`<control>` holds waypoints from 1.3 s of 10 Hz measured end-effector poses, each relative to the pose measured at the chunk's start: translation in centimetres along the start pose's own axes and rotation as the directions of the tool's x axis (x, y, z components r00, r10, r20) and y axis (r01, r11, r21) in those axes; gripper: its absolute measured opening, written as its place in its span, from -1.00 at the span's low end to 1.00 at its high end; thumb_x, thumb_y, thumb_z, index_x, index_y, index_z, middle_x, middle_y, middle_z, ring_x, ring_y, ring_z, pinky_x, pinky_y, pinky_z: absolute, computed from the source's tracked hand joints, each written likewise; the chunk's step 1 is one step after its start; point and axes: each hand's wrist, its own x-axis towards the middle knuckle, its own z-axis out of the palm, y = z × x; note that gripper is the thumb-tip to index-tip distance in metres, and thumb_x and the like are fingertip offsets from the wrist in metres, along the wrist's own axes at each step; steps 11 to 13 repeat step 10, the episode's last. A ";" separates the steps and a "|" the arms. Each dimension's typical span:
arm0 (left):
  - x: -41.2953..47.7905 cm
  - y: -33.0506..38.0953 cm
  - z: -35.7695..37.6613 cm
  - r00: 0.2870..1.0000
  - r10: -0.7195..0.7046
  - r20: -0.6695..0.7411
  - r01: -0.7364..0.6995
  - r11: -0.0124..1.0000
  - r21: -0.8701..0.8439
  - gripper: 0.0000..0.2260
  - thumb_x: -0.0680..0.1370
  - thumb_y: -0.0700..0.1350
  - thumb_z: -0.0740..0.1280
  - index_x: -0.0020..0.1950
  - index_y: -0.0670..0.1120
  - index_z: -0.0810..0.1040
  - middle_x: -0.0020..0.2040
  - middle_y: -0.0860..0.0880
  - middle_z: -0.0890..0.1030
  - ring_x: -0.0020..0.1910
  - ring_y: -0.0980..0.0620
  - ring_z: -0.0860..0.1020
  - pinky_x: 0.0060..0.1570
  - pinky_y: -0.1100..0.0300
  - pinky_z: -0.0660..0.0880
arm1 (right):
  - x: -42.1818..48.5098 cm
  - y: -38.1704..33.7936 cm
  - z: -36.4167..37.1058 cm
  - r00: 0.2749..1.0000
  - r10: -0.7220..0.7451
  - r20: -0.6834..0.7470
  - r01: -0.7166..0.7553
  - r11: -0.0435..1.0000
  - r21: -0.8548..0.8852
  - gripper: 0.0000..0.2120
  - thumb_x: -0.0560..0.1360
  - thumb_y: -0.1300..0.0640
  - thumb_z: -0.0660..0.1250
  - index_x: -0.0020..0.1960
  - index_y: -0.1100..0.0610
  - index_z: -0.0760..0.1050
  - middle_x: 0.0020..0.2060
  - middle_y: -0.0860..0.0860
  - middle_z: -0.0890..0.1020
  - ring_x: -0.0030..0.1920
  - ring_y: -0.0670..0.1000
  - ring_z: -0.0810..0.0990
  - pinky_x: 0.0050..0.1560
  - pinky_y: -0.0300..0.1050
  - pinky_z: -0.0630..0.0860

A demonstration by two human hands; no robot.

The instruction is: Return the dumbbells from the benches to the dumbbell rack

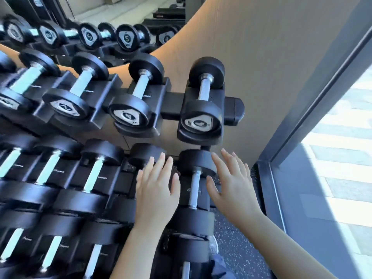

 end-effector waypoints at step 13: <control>-21.8 9.7 -6.0 0.985 0.172 0.026 -0.172 0.985 0.016 -0.60 0.48 -0.01 0.08 0.19 -0.14 0.53 0.23 -0.11 0.54 0.25 -0.16 0.45 0.19 -0.24 0.30 | -22.4 0.8 -10.3 0.993 0.084 -0.087 -0.093 0.991 -0.097 -0.54 0.38 0.03 0.26 0.24 0.18 0.49 0.19 0.17 0.56 0.20 0.27 0.51 0.14 0.34 0.42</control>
